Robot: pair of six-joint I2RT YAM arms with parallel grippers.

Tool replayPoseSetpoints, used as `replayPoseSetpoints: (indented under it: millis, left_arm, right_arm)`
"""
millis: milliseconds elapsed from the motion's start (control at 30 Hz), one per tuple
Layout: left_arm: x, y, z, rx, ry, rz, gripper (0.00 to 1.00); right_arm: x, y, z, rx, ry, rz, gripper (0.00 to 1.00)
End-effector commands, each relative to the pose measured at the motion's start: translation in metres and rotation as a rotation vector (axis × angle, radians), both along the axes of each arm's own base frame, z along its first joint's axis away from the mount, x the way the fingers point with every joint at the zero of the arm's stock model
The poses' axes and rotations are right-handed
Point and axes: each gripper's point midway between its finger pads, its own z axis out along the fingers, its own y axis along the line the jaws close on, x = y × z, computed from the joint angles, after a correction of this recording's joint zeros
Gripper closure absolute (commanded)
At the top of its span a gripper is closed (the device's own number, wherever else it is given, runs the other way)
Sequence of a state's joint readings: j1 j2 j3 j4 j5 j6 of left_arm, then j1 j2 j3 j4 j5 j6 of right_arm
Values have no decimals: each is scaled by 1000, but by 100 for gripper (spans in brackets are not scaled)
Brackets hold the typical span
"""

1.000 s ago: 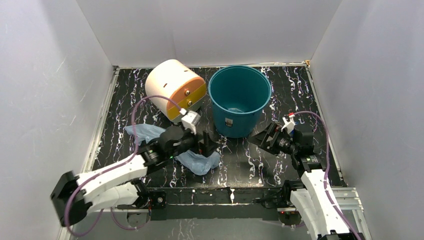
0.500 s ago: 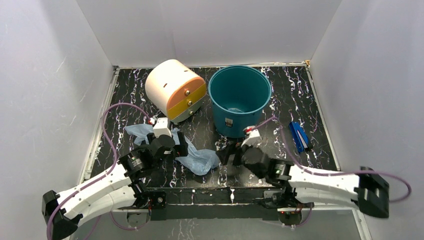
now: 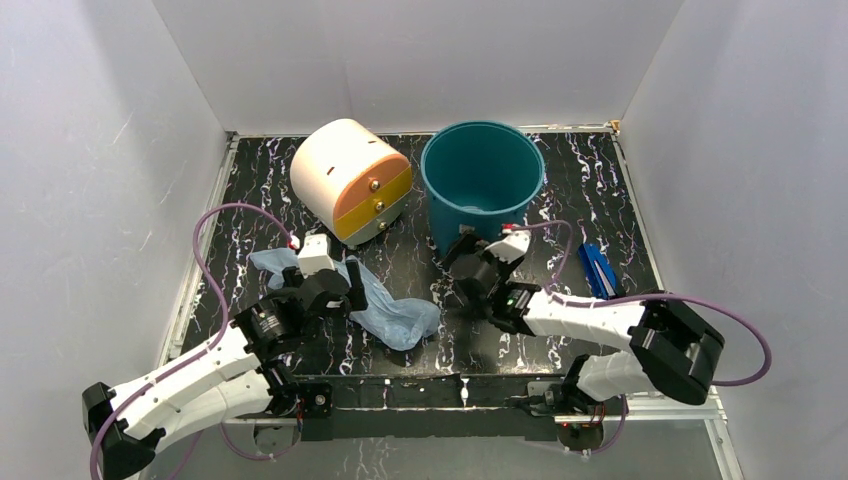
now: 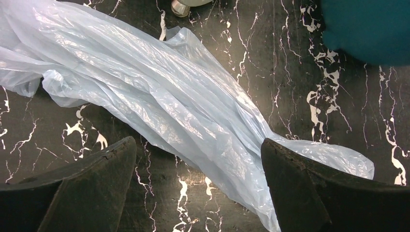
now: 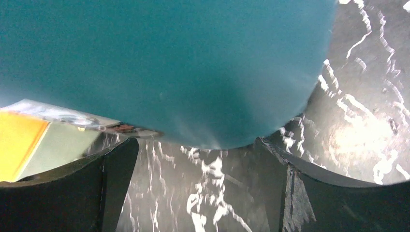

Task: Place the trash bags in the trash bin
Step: Move the trash bin to the center of the board, then move the distractor to the center of the board.

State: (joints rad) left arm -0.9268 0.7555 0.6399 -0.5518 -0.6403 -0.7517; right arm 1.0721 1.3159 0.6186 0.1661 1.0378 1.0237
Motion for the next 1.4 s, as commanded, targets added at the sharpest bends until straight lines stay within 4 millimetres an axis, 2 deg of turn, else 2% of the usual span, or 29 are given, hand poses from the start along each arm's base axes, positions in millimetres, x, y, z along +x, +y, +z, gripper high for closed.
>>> replayPoseSetpoints:
  millis: [0, 267, 300, 433, 500, 667, 767, 933, 1100, 1233, 1367]
  left_arm:
    - [9, 5, 22, 7, -68, 33, 2]
    - [25, -16, 28, 56, -82, -43, 2]
    - [29, -17, 28, 58, -84, -42, 2]
    - [53, -21, 25, -14, -33, -55, 3]
    - [72, -9, 21, -53, -13, -9, 4]
    - [103, -15, 18, -74, 25, -34, 4]
    - [125, -6, 12, -29, 49, 30, 4]
    - [155, -10, 9, -37, 13, 5, 4]
    - [177, -7, 7, -26, -20, 10, 5]
    - [200, -10, 0, -47, -36, 7, 11]
    - [222, -18, -13, -59, -20, -16, 12]
  right_arm:
    - [36, -25, 10, 106, -18, -90, 1]
    - [95, -59, 2, 71, 22, -74, 1]
    - [101, -66, -3, 60, 50, -85, 1]
    - [118, -75, -13, 53, 131, -58, 1]
    - [118, -78, -19, 59, 189, -37, 1]
    - [95, -62, -12, 94, 237, 112, 1]
    - [74, -58, -8, 127, 263, 173, 1]
    - [33, -64, -3, 156, 295, 237, 1]
    - [-6, -79, -5, 154, 345, 253, 1]
    - [-27, -85, 3, 196, 331, 257, 1]
    - [-42, -80, 11, 232, 320, 318, 1]
